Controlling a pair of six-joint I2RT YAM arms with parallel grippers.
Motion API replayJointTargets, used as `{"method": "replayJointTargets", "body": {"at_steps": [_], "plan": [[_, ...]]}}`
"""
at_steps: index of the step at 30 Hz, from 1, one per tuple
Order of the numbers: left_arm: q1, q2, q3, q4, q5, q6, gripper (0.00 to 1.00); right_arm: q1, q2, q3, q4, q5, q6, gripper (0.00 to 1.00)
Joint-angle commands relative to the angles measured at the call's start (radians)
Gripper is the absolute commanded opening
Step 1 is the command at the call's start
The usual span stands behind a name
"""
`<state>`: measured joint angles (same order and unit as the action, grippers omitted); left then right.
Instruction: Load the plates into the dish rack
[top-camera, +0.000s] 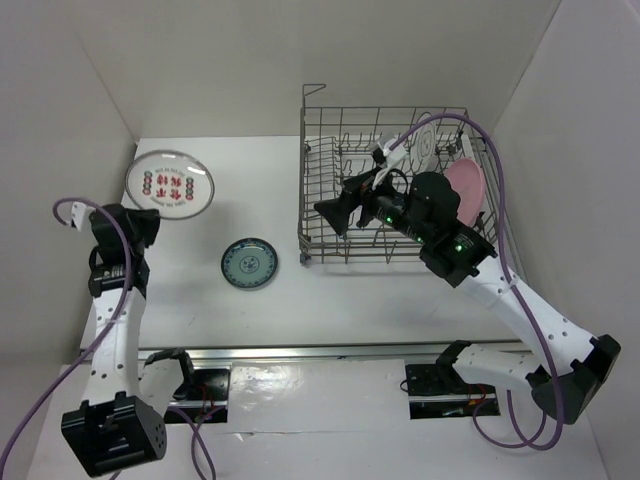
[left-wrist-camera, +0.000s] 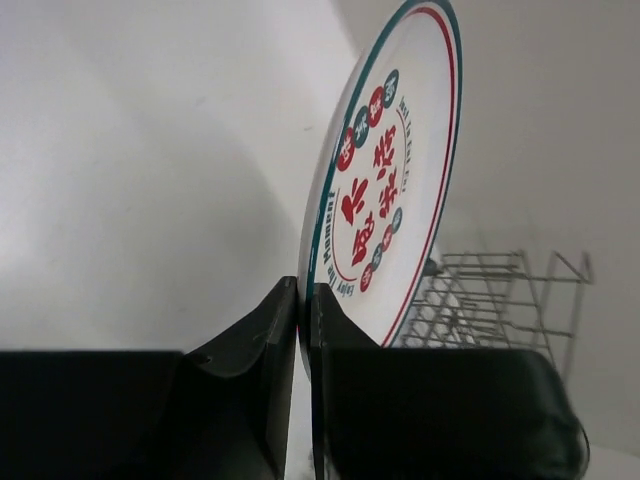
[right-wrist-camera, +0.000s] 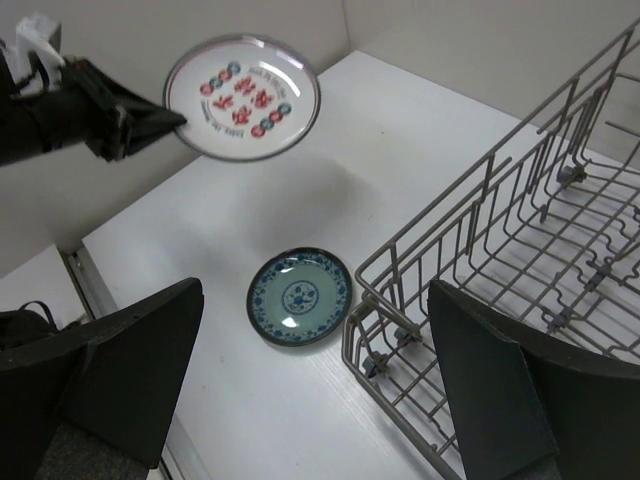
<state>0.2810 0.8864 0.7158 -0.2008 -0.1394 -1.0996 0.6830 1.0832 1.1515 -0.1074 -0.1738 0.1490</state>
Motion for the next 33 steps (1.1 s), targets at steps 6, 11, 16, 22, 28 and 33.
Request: {"method": "replayJointTargets", "body": {"at_steps": [6, 11, 16, 22, 28, 33], "plan": [[0.004, 0.002, 0.221, 0.283, 0.477, 0.282, 0.0, 0.007, 0.052, 0.112, 0.132, -0.229, -0.037, 1.0], [-0.006, 0.002, 0.221, 0.493, 0.799, 0.276, 0.0, 0.007, 0.099, 0.189, 0.153, -0.294, -0.084, 1.0], [-0.049, 0.02, 0.174, 0.648, 0.966, 0.233, 0.0, -0.02, 0.136, 0.26, 0.153, -0.173, -0.158, 1.0], [-0.088, 0.029, 0.148, 0.759, 1.047, 0.204, 0.0, -0.109, 0.167, 0.26, 0.187, -0.167, -0.152, 1.0], [-0.097, 0.029, 0.126, 0.793, 1.067, 0.196, 0.0, -0.137, 0.195, 0.226, 0.261, -0.144, -0.099, 1.0], [-0.097, 0.039, 0.126, 0.79, 1.058, 0.196, 0.0, -0.146, 0.224, 0.24, 0.259, -0.205, -0.049, 1.0]]}}
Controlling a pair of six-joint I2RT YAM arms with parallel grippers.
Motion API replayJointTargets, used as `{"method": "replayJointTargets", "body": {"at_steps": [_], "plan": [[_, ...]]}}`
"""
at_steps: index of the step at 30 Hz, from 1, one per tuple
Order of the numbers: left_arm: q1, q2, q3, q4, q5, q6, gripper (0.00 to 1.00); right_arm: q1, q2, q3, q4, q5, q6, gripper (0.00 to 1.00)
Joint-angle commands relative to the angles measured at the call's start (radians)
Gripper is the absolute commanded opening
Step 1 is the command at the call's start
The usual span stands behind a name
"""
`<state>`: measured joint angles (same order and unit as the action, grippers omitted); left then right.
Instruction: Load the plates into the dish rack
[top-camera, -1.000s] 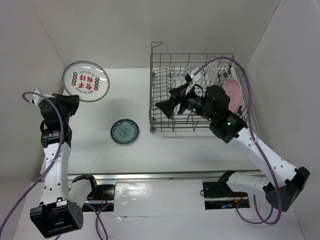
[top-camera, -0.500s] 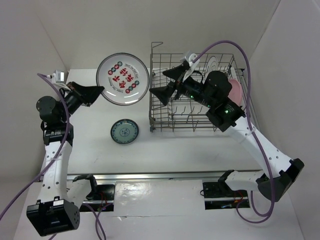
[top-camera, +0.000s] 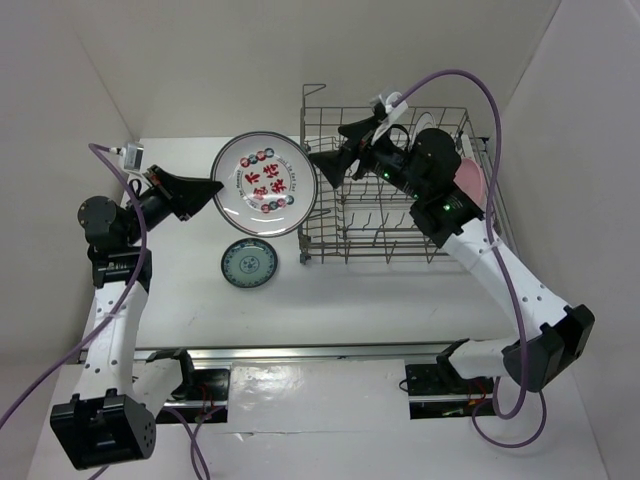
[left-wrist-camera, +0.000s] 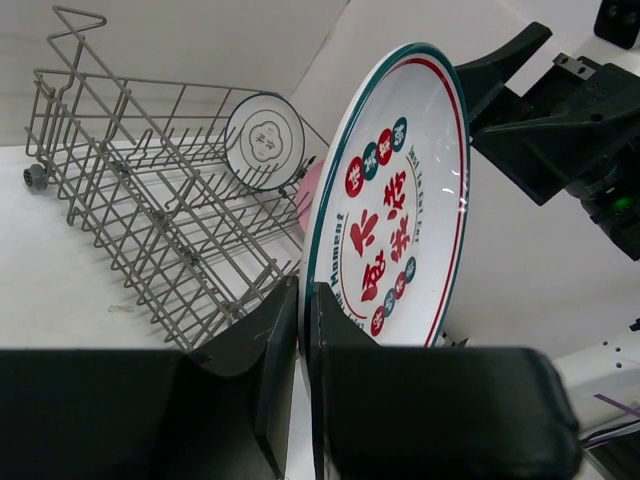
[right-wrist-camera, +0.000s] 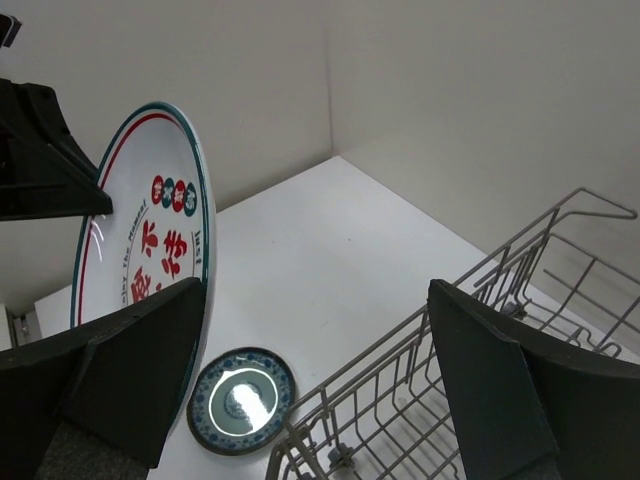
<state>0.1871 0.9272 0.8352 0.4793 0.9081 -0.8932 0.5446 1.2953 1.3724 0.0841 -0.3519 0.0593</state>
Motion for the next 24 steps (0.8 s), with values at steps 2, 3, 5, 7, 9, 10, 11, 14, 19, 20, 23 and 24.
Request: {"method": "replayJointTargets", "body": {"at_steps": [2, 3, 5, 7, 9, 10, 11, 14, 19, 20, 23, 24], "plan": [[-0.003, -0.002, 0.007, 0.11, 0.0, -0.01, 0.0, -0.008, 0.012, 0.008, 0.078, -0.048, 0.051, 1.0], [-0.003, -0.002, 0.007, 0.099, 0.0, -0.01, 0.0, -0.008, 0.012, 0.008, 0.078, -0.048, 0.051, 1.0], [-0.003, -0.002, -0.004, 0.111, 0.0, -0.01, 0.0, -0.008, 0.012, 0.008, 0.078, -0.081, 0.069, 1.0], [-0.003, -0.002, -0.004, 0.111, -0.009, -0.023, 0.0, 0.001, 0.024, 0.008, 0.078, -0.111, 0.085, 1.0], [-0.003, 0.009, -0.004, 0.124, -0.009, -0.023, 0.0, 0.002, 0.035, -0.001, 0.078, -0.134, 0.112, 1.0], [-0.003, 0.009, -0.004, 0.124, -0.009, -0.023, 0.0, 0.011, 0.035, -0.015, 0.101, -0.145, 0.112, 0.98], [-0.003, 0.009, -0.004, 0.124, -0.009, -0.023, 0.0, 0.02, 0.035, -0.027, 0.101, -0.154, 0.128, 0.97], [-0.003, 0.018, -0.004, 0.124, -0.021, -0.023, 0.0, 0.031, 0.047, -0.027, 0.114, -0.173, 0.152, 0.94], [-0.003, 0.018, -0.004, 0.145, -0.021, -0.042, 0.0, 0.051, 0.058, -0.036, 0.114, -0.173, 0.152, 0.88], [-0.003, 0.018, -0.004, 0.145, -0.021, -0.043, 0.0, 0.06, 0.067, -0.036, 0.114, -0.173, 0.152, 0.87], [-0.003, 0.018, -0.004, 0.154, -0.021, -0.053, 0.0, 0.07, 0.076, -0.036, 0.114, -0.173, 0.165, 0.8], [-0.003, 0.018, -0.014, 0.166, -0.021, -0.053, 0.0, 0.071, 0.076, -0.036, 0.114, -0.173, 0.165, 0.74]]}}
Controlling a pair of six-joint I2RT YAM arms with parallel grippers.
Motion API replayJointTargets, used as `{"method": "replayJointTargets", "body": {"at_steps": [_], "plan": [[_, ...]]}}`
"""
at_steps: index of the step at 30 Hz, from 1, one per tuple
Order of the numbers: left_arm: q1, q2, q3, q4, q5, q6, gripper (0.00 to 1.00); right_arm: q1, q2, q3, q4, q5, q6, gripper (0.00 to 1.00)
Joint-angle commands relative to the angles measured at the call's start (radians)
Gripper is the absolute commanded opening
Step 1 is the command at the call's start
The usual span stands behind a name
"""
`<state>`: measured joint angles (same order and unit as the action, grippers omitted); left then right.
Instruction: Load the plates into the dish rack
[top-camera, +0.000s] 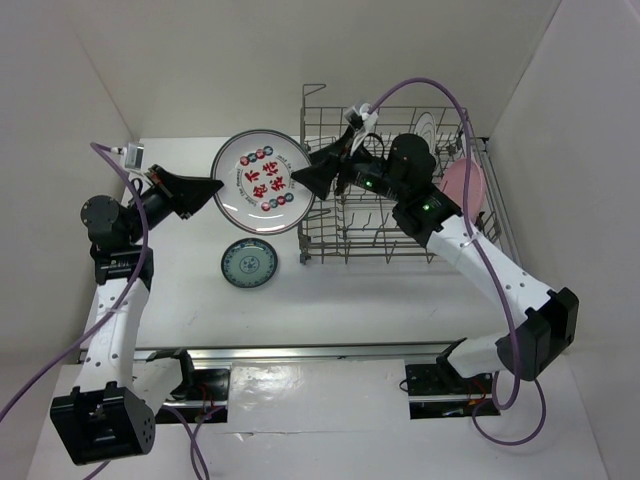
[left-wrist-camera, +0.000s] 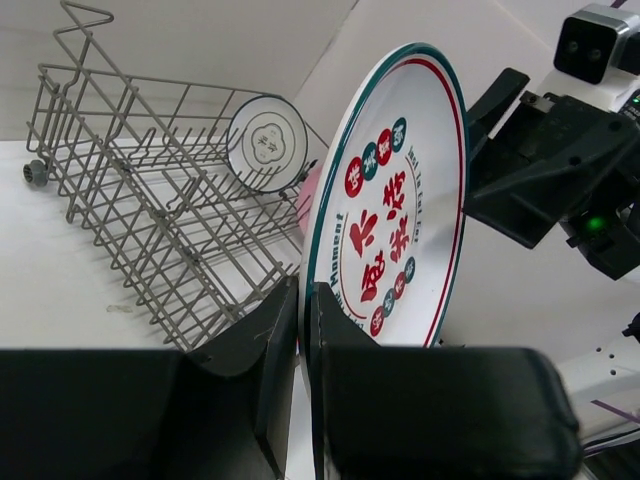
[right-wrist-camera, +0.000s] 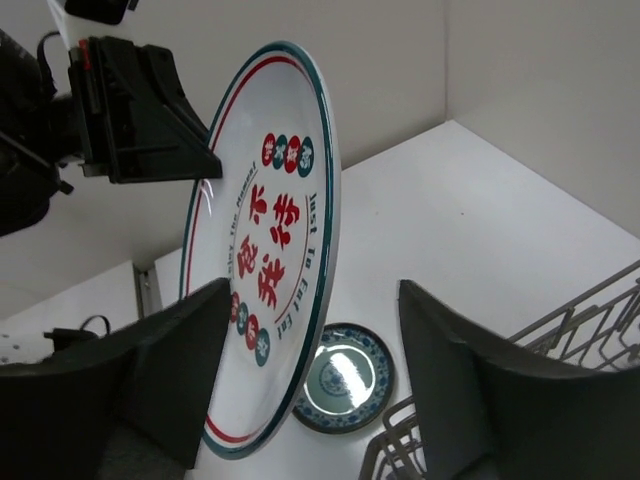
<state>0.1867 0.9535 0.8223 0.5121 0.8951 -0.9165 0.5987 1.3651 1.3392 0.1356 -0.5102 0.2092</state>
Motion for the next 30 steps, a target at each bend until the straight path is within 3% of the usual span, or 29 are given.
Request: {"method": "replayJointTargets", "body": {"at_steps": [1, 2, 5, 6, 12, 13, 17, 18, 20, 27, 30], "plan": [[-0.003, -0.009, -0.002, 0.134, -0.008, -0.03, 0.0, 0.026, 0.006, -0.003, 0.062, -0.014, 0.015, 0.62], [-0.003, -0.009, -0.011, 0.144, -0.008, -0.041, 0.0, 0.026, 0.015, -0.003, 0.062, -0.004, 0.025, 0.57], [-0.003, -0.009, -0.011, 0.144, -0.008, -0.05, 0.0, 0.026, 0.015, -0.003, 0.062, 0.027, 0.035, 0.12], [-0.003, -0.009, -0.011, 0.144, -0.008, -0.05, 0.0, 0.035, 0.015, 0.006, 0.062, 0.036, 0.045, 0.02], [-0.003, 0.001, 0.0, 0.089, -0.019, -0.041, 0.01, 0.035, 0.015, 0.055, -0.023, 0.151, 0.04, 0.0], [-0.003, 0.001, 0.0, 0.089, -0.004, -0.041, 0.05, 0.035, 0.006, 0.081, -0.048, 0.186, 0.026, 0.0], [-0.003, 0.013, 0.034, 0.026, 0.005, -0.015, 0.39, -0.023, -0.035, 0.161, -0.188, 0.347, -0.001, 0.0], [0.006, 0.013, 0.034, 0.005, 0.005, -0.015, 0.55, -0.068, -0.055, 0.198, -0.23, 0.383, -0.001, 0.0], [0.007, 0.013, 0.034, -0.004, 0.005, -0.005, 0.64, -0.12, -0.07, 0.233, -0.277, 0.395, -0.001, 0.0], [0.037, 0.002, 0.024, -0.004, 0.005, -0.025, 0.7, -0.296, -0.118, 0.293, -0.381, 0.467, -0.031, 0.0], [0.037, 0.002, 0.024, -0.046, 0.005, -0.025, 0.74, -0.33, -0.147, 0.266, -0.392, 0.594, -0.076, 0.0]]}}
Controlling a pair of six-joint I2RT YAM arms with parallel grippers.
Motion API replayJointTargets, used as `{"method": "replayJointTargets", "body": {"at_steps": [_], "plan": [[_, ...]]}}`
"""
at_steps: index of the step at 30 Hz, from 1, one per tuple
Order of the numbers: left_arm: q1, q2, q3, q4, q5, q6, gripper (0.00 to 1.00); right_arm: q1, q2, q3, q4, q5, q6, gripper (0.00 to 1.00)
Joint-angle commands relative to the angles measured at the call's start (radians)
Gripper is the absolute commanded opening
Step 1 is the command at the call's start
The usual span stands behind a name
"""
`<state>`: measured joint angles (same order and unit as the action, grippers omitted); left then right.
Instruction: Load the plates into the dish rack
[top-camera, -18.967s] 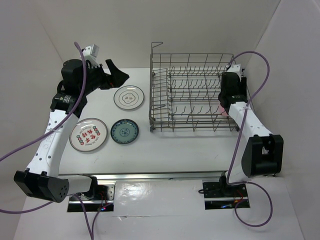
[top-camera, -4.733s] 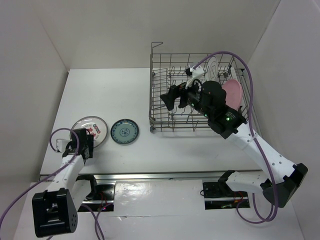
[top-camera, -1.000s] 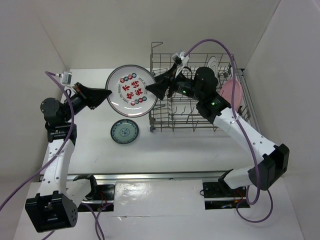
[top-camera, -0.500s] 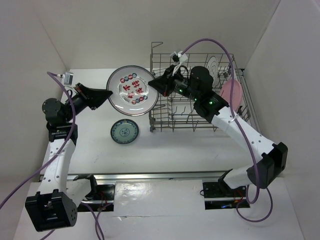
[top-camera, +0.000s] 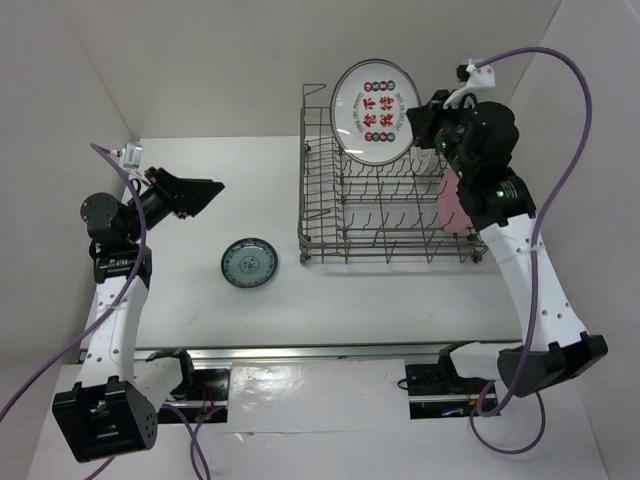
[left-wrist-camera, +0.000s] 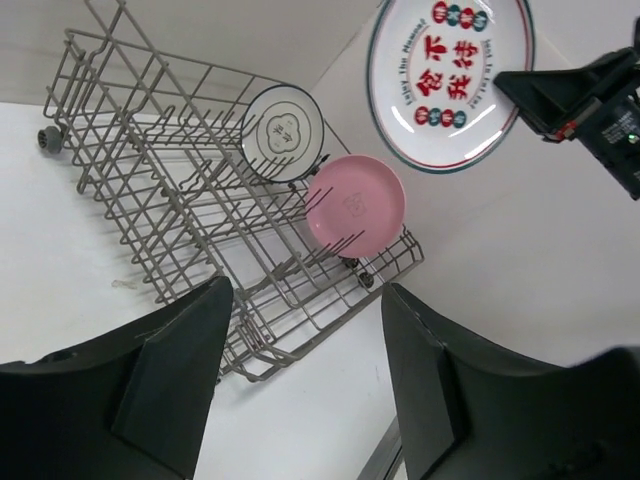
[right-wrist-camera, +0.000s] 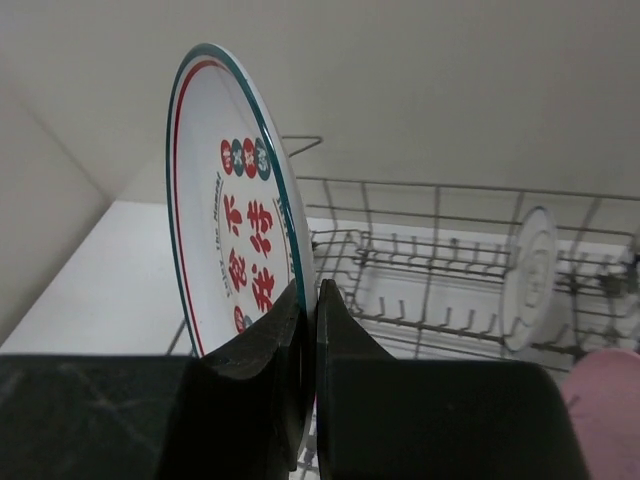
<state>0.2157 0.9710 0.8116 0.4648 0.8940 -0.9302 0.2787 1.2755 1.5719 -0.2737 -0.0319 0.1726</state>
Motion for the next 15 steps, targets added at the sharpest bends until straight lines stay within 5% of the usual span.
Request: {"method": "replayJointTargets", "body": {"at_steps": [1, 4, 15], "plan": [[0.008, -0.015, 0.044, -0.018, -0.004, 0.005, 0.77, -0.019, -0.071, 0.019, 0.018, 0.241, -0.053, 0.0], [0.008, -0.006, 0.07, -0.126, -0.041, 0.05, 1.0, -0.019, -0.102, -0.053, 0.027, 0.395, -0.082, 0.0], [0.036, 0.083, 0.113, -0.288, -0.084, 0.08, 1.0, 0.134, -0.096, -0.093, -0.067, 0.776, -0.221, 0.0]]}}
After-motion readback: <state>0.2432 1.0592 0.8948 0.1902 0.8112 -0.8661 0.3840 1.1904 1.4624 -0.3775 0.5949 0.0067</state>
